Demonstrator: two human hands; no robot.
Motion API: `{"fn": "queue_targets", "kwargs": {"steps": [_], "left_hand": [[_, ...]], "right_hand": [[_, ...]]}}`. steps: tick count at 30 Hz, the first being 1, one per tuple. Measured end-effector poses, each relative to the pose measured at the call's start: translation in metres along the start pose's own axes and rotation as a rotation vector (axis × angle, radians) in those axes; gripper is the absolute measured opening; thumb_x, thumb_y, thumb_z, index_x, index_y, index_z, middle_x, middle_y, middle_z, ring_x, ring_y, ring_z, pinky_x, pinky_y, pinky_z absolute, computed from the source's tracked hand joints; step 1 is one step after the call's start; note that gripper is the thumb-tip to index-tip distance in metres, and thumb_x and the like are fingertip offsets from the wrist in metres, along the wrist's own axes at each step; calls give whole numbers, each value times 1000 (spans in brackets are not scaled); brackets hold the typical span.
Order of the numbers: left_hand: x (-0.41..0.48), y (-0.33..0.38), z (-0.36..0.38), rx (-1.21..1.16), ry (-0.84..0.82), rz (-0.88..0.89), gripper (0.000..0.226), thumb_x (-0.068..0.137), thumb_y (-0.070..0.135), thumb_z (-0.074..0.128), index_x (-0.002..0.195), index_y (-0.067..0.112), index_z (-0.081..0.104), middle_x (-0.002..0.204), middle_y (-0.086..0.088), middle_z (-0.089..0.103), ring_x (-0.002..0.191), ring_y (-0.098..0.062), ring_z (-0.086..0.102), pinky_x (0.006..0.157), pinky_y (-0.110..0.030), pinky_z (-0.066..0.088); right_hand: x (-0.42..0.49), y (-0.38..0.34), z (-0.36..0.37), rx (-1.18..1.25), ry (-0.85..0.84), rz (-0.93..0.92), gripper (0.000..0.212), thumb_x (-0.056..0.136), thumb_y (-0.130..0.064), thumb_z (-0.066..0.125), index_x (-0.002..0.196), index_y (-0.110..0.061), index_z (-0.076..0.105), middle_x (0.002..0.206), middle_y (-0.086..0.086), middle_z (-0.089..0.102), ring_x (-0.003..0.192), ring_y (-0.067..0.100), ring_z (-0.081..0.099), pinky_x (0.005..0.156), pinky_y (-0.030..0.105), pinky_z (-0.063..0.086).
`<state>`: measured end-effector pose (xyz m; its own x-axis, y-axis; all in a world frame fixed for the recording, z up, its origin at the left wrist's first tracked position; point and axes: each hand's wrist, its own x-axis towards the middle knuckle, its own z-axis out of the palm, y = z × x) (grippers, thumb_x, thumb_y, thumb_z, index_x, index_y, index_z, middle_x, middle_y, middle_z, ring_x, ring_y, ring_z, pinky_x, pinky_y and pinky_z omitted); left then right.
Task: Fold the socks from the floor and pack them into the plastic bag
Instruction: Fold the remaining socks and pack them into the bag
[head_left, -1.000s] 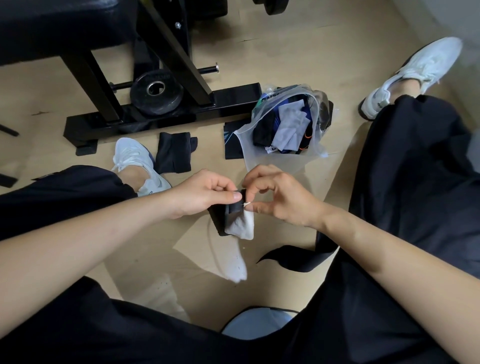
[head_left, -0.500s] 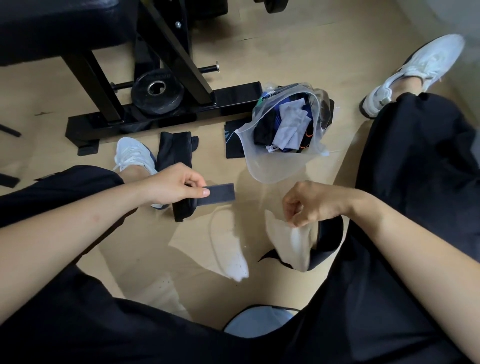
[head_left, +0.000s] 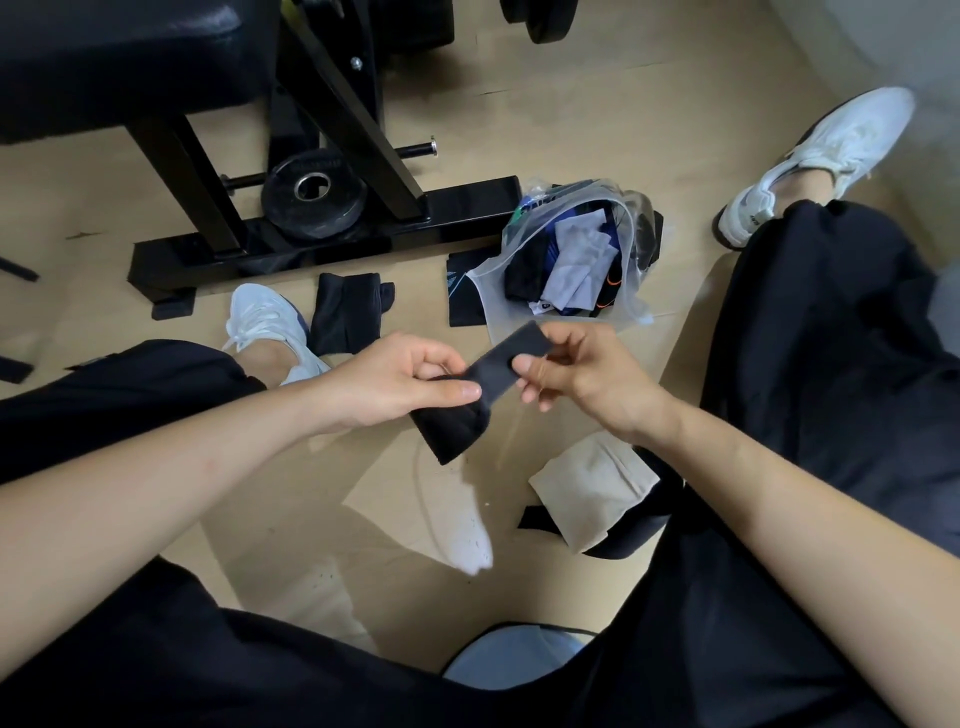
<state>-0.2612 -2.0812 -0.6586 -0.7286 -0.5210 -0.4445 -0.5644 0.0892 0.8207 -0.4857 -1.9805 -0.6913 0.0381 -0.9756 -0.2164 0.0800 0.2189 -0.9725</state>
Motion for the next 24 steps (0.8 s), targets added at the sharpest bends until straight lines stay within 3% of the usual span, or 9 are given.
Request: {"fn": "queue_targets", "kwargs": {"steps": [2,4,8,11,15,18,20,24], "left_hand": [[-1,-7,-5,25,-5,-19,64,70,73,75,85,11,69,68,-11,47,68,-19,38,71,-33,32],[-2,-9,-9,30,-5,-40,46,76,62,77,73,17,66,63,-4,42,64,-15,36,67,-28,31],[-2,-5,-11,13,-2,-84,18,89,24,75,72,23,69,61,12,61,56,1,50,66,-14,40],[0,-5,-11,43,-25,-123,26,90,23,74,67,35,70,65,11,63,62,-1,54,71,-17,44],[0,-10,-5,80,-3,-185,18,93,26,71,77,17,68,66,0,58,63,-7,52,63,-20,48],[2,-11,-1,110,82,-211,24,96,28,67,80,10,65,64,0,56,61,-7,50,56,-19,48],[3,-7,1,51,145,-219,21,97,26,66,82,11,67,64,3,62,58,-5,53,53,-19,48],[3,9,2,-164,211,-213,23,98,26,64,89,6,66,75,-5,68,64,-16,56,57,-26,51]], "right_hand": [[1,-6,-15,39,119,-17,4,93,-2,63,96,-1,66,72,11,67,63,21,63,52,26,51],[1,-10,-30,51,227,-27,5,94,-1,62,97,-1,66,76,12,68,65,21,63,54,27,51],[1,-17,-48,130,353,-48,10,93,-1,62,100,-5,68,85,16,69,67,20,65,54,25,51],[2,-20,-51,201,429,-48,8,93,0,63,94,-7,67,79,11,69,63,20,65,51,24,51],[1,-20,-56,229,513,-39,3,93,-3,63,92,-5,65,74,11,62,60,19,65,48,24,48],[0,-23,-58,267,531,-46,8,94,-6,65,94,1,62,70,10,64,61,20,65,50,24,48],[0,-24,-56,305,494,-73,20,92,-8,67,102,8,60,77,21,63,65,22,69,54,25,52],[-2,-22,-39,85,318,-171,25,88,-6,72,103,13,68,95,31,70,87,33,70,79,41,59]]}}
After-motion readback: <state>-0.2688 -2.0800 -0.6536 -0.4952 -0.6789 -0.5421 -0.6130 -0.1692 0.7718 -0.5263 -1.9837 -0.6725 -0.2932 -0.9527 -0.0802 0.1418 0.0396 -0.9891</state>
